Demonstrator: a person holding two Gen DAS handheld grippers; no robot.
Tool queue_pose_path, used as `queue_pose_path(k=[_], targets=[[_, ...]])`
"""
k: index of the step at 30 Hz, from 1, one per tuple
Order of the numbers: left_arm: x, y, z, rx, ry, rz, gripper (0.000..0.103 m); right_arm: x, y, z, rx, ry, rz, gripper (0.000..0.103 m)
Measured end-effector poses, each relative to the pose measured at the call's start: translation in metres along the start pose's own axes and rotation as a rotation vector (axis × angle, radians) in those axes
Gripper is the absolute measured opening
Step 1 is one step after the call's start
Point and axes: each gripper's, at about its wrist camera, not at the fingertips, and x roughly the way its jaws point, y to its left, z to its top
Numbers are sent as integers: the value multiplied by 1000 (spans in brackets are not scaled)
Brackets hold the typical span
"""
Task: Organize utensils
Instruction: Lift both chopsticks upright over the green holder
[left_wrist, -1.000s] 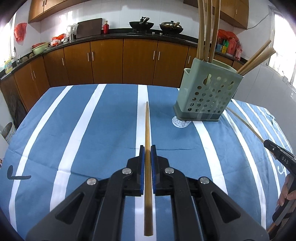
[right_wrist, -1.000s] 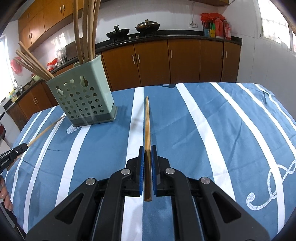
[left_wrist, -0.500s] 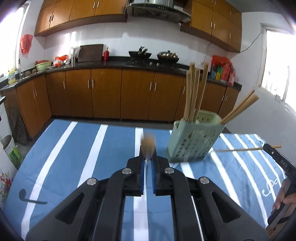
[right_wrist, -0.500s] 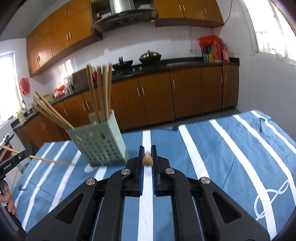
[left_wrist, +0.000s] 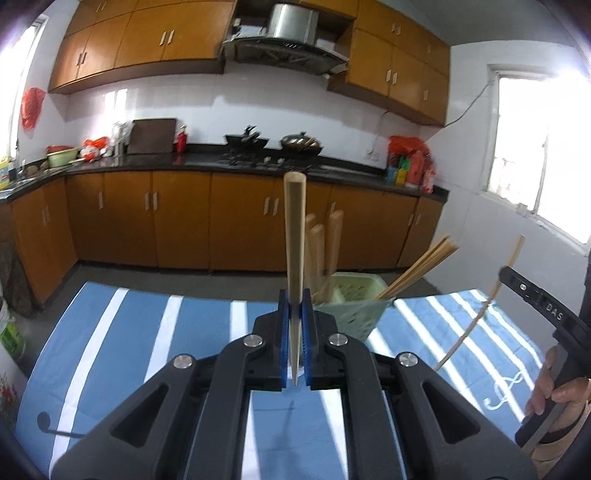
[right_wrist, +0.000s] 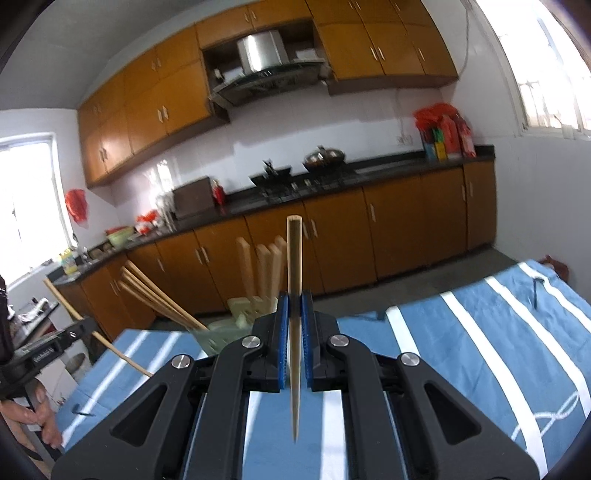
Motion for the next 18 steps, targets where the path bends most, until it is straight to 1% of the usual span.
queue_pose_path(k=[3, 8, 12, 16, 18], targets=[[-7, -13, 13, 17, -41, -33, 7, -8, 13, 14, -13, -57, 42, 8], [-13, -26, 33, 27, -106, -59, 7, -11, 32, 34, -47, -151, 89, 8], [-12, -33, 54, 20, -164, -65, 7, -6, 42, 47, -66, -212, 102, 8], [-7, -40, 72, 29, -203, -58, 7, 2, 52, 56, -93, -284, 84, 8], [-1, -42, 77, 39, -210, -49, 7, 6, 54, 57, -100, -308, 72, 8]])
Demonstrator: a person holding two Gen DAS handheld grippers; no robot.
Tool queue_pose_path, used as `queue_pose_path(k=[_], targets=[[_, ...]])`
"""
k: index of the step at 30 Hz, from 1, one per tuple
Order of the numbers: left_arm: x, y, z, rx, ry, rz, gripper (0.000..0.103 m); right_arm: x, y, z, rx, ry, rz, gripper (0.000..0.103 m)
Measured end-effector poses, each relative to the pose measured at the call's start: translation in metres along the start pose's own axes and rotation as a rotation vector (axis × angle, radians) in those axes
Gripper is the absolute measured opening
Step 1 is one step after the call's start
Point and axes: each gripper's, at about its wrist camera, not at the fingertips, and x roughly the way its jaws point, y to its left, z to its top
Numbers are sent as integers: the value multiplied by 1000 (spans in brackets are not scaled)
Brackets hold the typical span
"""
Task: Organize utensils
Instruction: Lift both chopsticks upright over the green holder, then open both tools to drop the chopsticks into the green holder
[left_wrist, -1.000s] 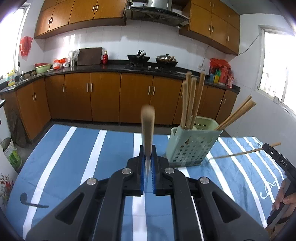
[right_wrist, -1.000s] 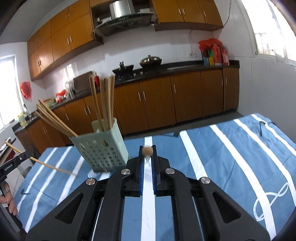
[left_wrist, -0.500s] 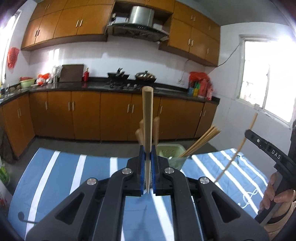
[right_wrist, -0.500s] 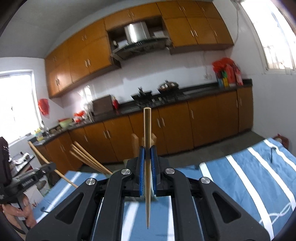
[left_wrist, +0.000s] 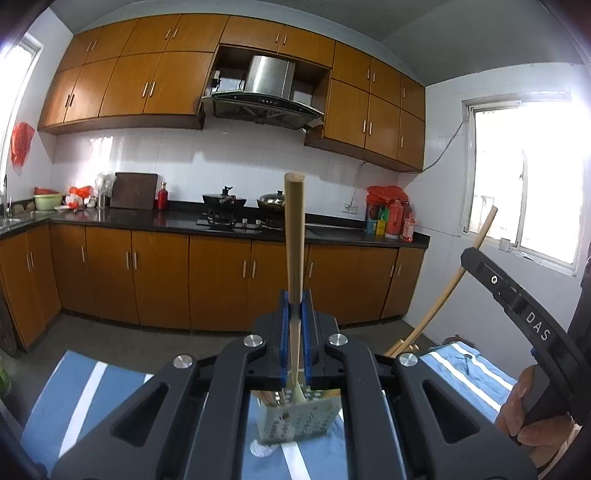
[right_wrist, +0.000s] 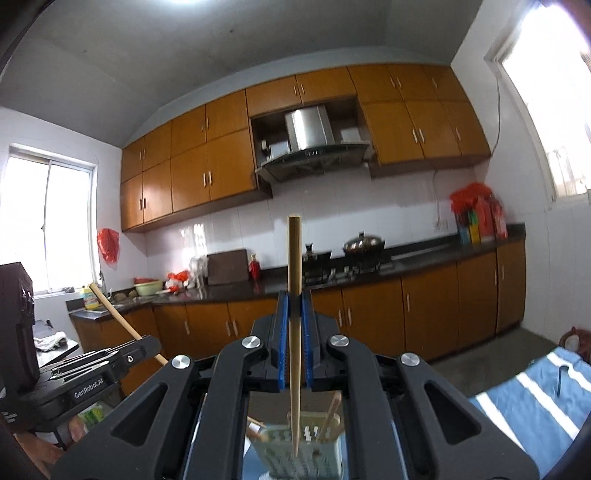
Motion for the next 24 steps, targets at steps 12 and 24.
queue_pose_path(k=[12, 24], targets=[[44, 6, -22, -2, 46, 16, 7, 47, -6, -36, 3, 48, -51, 8], [46, 25, -28, -60, 75, 22, 29, 33, -20, -31, 46, 115, -59, 44]])
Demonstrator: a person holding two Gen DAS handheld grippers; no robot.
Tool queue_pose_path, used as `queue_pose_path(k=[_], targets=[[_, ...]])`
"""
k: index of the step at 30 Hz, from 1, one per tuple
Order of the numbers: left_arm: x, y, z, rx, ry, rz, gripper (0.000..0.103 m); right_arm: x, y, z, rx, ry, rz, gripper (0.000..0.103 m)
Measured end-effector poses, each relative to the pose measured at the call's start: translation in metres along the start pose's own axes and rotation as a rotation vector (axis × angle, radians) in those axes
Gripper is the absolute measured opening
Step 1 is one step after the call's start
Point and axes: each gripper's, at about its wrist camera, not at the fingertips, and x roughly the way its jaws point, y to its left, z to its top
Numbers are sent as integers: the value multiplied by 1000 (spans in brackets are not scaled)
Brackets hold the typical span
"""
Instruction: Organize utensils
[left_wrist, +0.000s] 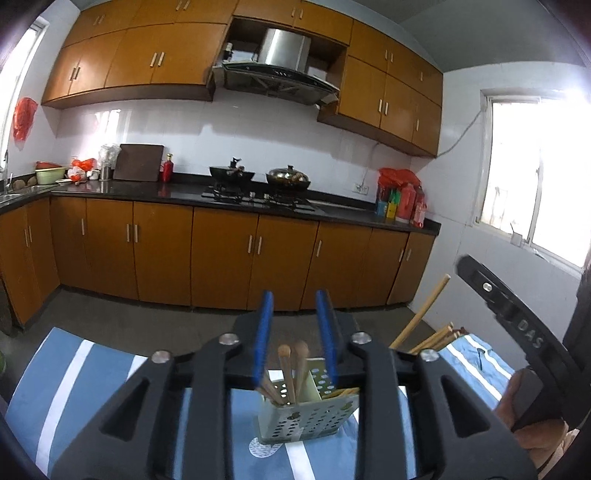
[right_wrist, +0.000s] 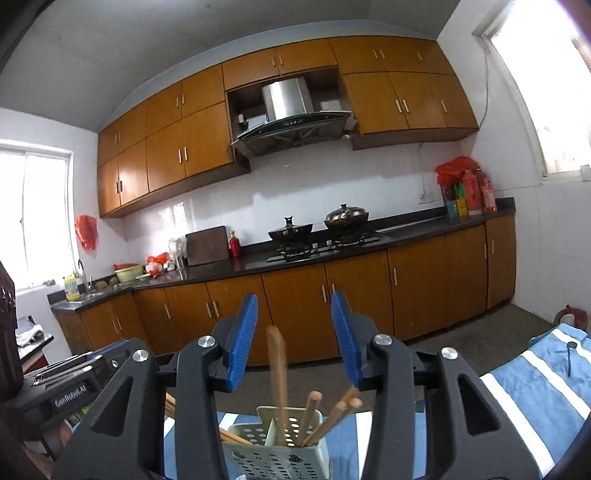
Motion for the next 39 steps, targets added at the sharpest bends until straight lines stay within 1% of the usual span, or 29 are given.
queue_pose_path(k=[1, 2, 3, 4, 5, 6, 7, 8, 10, 13, 14, 17, 20, 25, 27, 33, 39], targets=[[-5, 1, 1, -2, -6, 3, 32, -6, -2, 2, 3, -2, -1, 48], [-11, 1, 2, -4, -13, 6, 35, -9, -2, 4, 4, -4, -3, 56], [-17, 2, 3, -2, -21, 10, 40, -17, -3, 6, -1, -8, -8, 61], [-24, 2, 3, 3, -29, 16, 46, -23, -2, 6, -10, -12, -11, 68], [-33, 2, 2, 11, -38, 25, 49, -34, 0, 7, -27, -14, -15, 76], [-41, 2, 1, 21, -45, 36, 55, -38, 0, 7, -40, -13, -17, 81], [-51, 2, -2, 36, -55, 50, 62, -45, 2, 6, -54, -13, -21, 92], [-62, 1, -7, 52, -66, 66, 65, -53, 3, 5, -68, -14, -28, 101], [-82, 0, -16, 83, -81, 93, 83, -71, 8, -1, -103, -13, -47, 101], [-110, -3, -35, 120, -89, 132, 98, -85, 13, -16, -141, 27, -88, 101], [-118, -4, -42, 128, -89, 143, 99, -92, 16, -24, -151, 48, -101, 101], [-138, -7, -68, 146, -72, 178, 99, -101, 18, -38, -162, 109, -107, 101], [-154, -6, -97, 142, -44, 209, 99, -117, 18, -60, -141, 179, -109, 101], [-173, -5, -140, 134, -2, 244, 99, -135, 16, -89, -145, 242, -147, 101], [-177, -5, -151, 137, 8, 254, 99, -141, 16, -101, -155, 260, -163, 101], [-187, -9, -179, 146, 47, 272, 99, -157, 19, -128, -148, 310, -168, 101], [-194, -7, -197, 141, 54, 294, 99, -172, 30, -149, -190, 307, -186, 101]])
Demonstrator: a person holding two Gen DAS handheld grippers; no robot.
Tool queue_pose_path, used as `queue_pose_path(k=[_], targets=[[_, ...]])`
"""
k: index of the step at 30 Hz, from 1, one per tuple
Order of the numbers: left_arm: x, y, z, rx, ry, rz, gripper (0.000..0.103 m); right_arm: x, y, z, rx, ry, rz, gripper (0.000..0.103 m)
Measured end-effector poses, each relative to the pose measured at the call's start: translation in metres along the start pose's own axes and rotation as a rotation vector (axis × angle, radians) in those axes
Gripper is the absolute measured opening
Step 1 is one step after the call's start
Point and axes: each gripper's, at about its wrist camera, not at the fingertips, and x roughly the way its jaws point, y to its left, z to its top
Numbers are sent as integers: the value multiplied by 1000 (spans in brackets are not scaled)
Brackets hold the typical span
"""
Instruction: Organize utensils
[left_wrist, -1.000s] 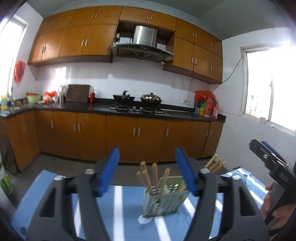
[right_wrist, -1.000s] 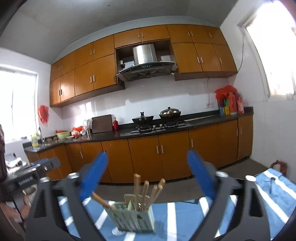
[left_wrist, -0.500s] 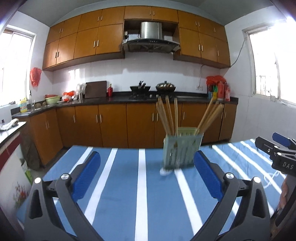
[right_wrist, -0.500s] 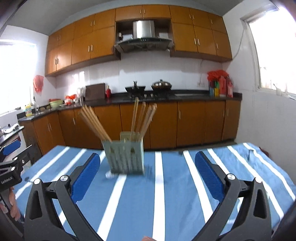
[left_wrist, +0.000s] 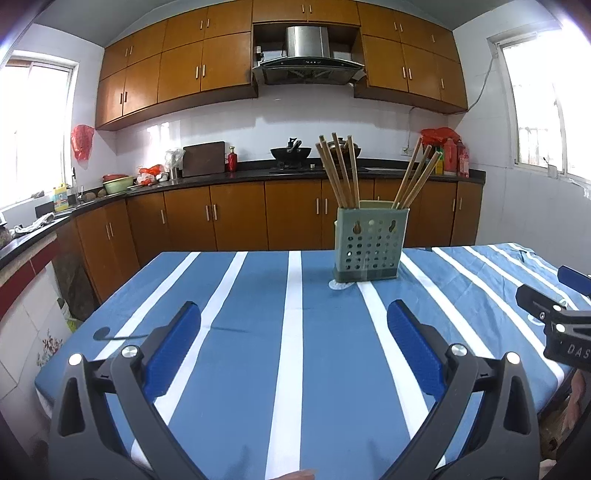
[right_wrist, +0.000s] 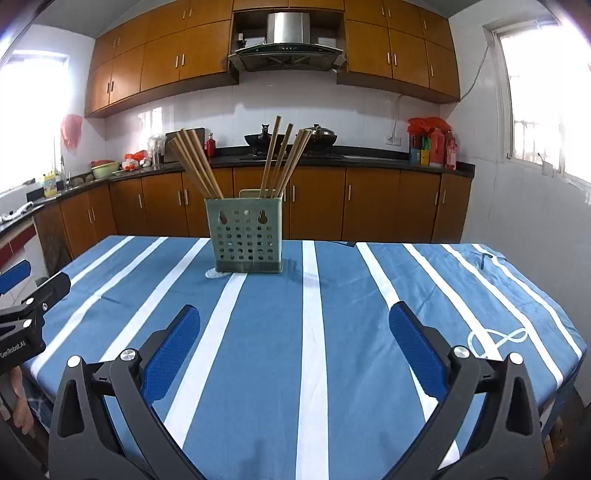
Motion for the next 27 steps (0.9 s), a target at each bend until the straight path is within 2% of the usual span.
queue_pose_path(k=[8, 27], targets=[[-1, -6, -14, 25, 13, -6, 99, -3, 1, -13, 7, 1, -22, 101], [7, -10, -17, 24, 40, -24, 99, 2, -4, -22, 42, 34, -38, 101]])
